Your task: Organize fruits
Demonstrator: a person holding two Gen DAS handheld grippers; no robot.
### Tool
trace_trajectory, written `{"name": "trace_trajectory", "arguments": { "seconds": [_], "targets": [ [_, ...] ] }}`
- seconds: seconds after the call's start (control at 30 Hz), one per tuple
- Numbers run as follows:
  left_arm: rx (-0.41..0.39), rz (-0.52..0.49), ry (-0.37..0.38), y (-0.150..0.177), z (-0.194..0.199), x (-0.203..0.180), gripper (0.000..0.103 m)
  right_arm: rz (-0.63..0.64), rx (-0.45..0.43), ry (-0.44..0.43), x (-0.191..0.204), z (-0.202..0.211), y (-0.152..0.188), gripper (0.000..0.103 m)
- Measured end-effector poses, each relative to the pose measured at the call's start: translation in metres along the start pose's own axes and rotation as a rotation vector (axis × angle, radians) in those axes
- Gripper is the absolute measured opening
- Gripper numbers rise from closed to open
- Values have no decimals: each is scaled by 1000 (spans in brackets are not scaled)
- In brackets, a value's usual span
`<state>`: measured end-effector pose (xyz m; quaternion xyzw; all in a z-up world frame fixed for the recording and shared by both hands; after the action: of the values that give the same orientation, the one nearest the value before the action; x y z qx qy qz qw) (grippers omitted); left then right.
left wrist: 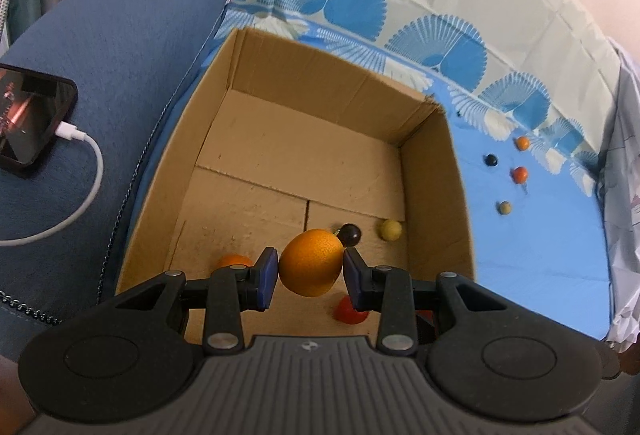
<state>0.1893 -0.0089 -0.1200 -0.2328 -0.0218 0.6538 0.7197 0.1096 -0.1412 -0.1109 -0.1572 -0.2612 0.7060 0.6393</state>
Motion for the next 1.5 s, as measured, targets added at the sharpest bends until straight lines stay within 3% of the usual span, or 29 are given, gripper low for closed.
{"name": "trace_trajectory", "arguments": {
  "seconds": [0.67, 0.83, 0.9, 0.93, 0.97, 1.0, 1.03, 1.07, 1.2, 1.5],
  "targets": [
    [101, -42, -115, 1, -68, 14, 40, 64, 110, 16, 1, -63, 1, 30],
    [93, -83, -127, 2, -76, 8, 40, 81, 142, 21, 1, -75, 3, 30],
    [89, -96, -120, 1, -76, 5, 44, 88, 155, 20, 2, -78, 3, 30],
    [85, -101, -103, 1, -75, 5, 59, 93, 159, 19, 2, -78, 2, 31],
    [76, -101, -89, 0, -72, 4, 84, 99, 154, 21, 3, -77, 1, 42],
    [59, -95, -82, -1, -68, 4, 95, 106, 148, 23, 4, -75, 0, 60],
    [36, -85, -78, -1, -64, 3, 102, 112, 140, 25, 5, -72, -1, 67],
    [10, -77, -68, -1, -59, 3, 103, 114, 129, 27, 5, -66, -2, 77],
    [27, -64, -41, 5, -46, 2, 103, 91, 118, 22, 3, -43, 3, 86],
    [-17, -122, -207, 55, 11, -2, 103, -10, 108, 46, 10, 17, 30, 94]
  ]
}}
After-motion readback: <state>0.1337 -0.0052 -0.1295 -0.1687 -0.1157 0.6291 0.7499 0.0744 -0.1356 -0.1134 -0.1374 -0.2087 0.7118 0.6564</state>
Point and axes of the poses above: each gripper's, at about its wrist camera, not at the fingertips, and z roughly against the way its jaws point, x to its left, y to its underside, the point moved 3 cm from there along -z, roughly the way its jaws point, and after that the axes turned 9 degrees about x, right-handed, at the moved point
